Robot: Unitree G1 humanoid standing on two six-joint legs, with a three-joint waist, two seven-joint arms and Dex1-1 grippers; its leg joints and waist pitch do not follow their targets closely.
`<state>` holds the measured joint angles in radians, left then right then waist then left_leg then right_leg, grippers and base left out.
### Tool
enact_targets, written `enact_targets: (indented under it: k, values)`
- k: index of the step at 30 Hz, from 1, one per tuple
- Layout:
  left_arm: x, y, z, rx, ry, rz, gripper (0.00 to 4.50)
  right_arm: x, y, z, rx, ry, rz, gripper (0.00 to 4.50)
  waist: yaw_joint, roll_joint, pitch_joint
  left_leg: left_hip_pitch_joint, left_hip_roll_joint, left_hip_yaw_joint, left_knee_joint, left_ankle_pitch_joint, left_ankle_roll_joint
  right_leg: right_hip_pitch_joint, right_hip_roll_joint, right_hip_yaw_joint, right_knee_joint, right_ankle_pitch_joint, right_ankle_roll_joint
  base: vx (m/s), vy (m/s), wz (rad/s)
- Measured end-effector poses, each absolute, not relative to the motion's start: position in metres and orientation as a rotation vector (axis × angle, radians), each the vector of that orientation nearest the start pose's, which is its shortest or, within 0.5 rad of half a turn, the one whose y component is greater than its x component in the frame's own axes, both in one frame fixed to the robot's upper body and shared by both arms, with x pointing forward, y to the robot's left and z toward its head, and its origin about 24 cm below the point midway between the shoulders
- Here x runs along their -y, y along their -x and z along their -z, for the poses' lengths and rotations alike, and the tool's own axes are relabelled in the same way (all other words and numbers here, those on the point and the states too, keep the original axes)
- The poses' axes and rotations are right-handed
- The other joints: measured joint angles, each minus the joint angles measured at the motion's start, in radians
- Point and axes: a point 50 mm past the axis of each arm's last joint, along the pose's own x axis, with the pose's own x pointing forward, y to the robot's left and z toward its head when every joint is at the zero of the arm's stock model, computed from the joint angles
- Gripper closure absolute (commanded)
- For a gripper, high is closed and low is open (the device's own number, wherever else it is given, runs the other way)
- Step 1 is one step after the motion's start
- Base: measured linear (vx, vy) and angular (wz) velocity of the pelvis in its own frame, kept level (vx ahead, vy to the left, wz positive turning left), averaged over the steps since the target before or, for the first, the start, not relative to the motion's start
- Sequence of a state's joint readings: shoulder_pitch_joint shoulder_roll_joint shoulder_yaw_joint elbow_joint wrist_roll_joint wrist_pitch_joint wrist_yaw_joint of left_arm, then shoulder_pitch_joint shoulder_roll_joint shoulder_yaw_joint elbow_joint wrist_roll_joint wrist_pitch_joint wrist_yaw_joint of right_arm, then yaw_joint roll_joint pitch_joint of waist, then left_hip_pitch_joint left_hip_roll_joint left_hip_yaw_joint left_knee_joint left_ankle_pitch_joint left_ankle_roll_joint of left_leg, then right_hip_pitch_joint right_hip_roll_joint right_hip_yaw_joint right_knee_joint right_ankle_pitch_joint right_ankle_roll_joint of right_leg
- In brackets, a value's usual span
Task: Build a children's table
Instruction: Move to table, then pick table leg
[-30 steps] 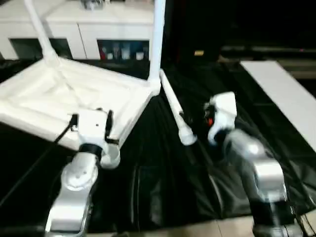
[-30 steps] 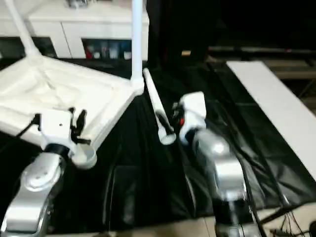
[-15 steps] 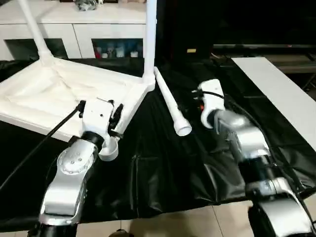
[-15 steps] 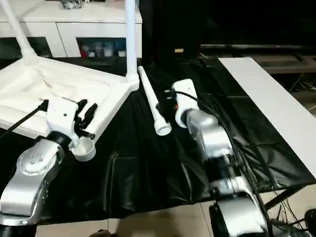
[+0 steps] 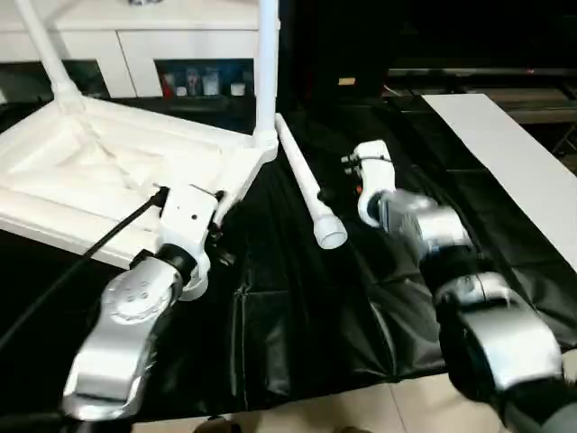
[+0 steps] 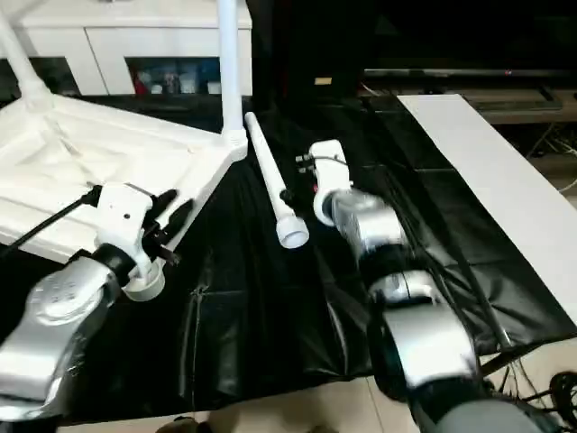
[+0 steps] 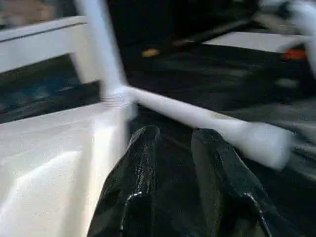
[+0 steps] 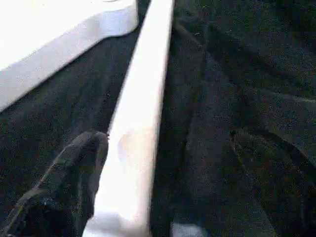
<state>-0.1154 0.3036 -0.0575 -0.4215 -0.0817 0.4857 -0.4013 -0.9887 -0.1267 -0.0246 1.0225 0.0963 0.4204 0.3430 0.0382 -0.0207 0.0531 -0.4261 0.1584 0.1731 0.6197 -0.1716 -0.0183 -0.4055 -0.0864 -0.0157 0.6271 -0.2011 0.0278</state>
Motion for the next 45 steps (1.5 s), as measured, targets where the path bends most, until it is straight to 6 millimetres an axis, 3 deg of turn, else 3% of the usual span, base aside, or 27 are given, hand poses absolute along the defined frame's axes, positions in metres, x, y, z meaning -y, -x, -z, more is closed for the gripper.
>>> enact_targets:
  k: [5,7,20,21,24,26,29,36,45]
  values:
    - [-0.142,-0.237,-0.116,-0.076,-0.226,0.664,3.13,0.097,-0.394,-0.087,-0.529,-0.054,-0.490,0.11,0.003,-0.020,0.002,0.003,0.008,0.010,0.000,0.000,-0.002,0.000,0.000,-0.001,0.004,0.001,-0.001,0.000,0.000,0.00]
    - [-0.142,-0.229,-0.113,-0.123,-0.238,0.729,3.13,0.094,-0.393,-0.086,-0.554,-0.051,-0.497,0.11,0.003,-0.022,0.002,0.004,0.008,0.011,0.000,0.001,-0.003,0.000,0.000,-0.001,0.004,0.002,-0.002,0.000,0.000,0.00]
    - [-0.145,-0.227,-0.114,-0.178,-0.270,0.777,3.13,0.096,-0.381,-0.056,-0.720,0.083,-0.456,0.11,-0.001,-0.025,0.003,0.005,0.010,0.012,0.000,0.002,-0.005,-0.001,0.000,-0.001,0.005,0.004,-0.001,0.000,0.000,0.00]
    - [-0.145,-0.227,-0.114,-0.185,-0.272,0.776,3.13,0.096,-0.380,-0.053,-0.735,0.079,-0.456,0.35,-0.001,-0.025,0.003,0.005,0.010,0.012,0.000,0.002,-0.005,-0.001,0.000,-0.001,0.005,0.005,-0.003,0.000,0.000,0.00]
    - [-0.145,-0.227,-0.113,-0.187,-0.273,0.776,3.13,0.097,-0.378,-0.050,-0.753,0.066,-0.457,0.35,-0.001,-0.025,0.003,0.005,0.010,0.013,0.000,0.002,-0.005,-0.001,0.000,-0.001,0.005,0.005,-0.003,0.000,0.000,0.00]
    - [-0.145,-0.227,-0.114,-0.187,-0.274,0.776,3.13,0.098,-0.378,-0.050,-0.754,0.063,-0.456,0.69,-0.001,-0.025,0.003,0.005,0.010,0.014,0.000,0.002,-0.005,-0.001,0.000,0.000,0.005,0.005,-0.003,0.000,0.000,0.00]
    - [-0.145,-0.228,-0.115,-0.182,-0.277,0.776,3.13,0.099,-0.378,-0.050,-0.754,0.055,-0.454,0.79,-0.001,-0.024,0.003,0.005,0.012,0.016,0.000,0.002,-0.005,-0.001,0.000,0.000,0.005,0.005,-0.003,0.000,0.000,0.00]
    - [-0.144,-0.229,-0.117,-0.171,-0.281,0.777,3.13,0.100,-0.378,-0.050,-0.753,0.037,-0.453,1.54,-0.001,-0.024,0.003,0.005,0.013,0.018,0.000,0.002,-0.005,-0.001,0.001,0.000,0.005,0.005,-0.003,0.000,0.000,0.00]
    - [-0.144,-0.234,-0.120,-0.159,-0.287,0.767,3.13,0.111,-0.380,-0.049,-0.723,-0.046,-0.381,1.68,0.002,-0.023,0.004,0.006,0.014,0.019,0.000,0.002,-0.005,-0.002,0.001,0.000,0.005,0.005,-0.003,0.000,0.000,0.00]
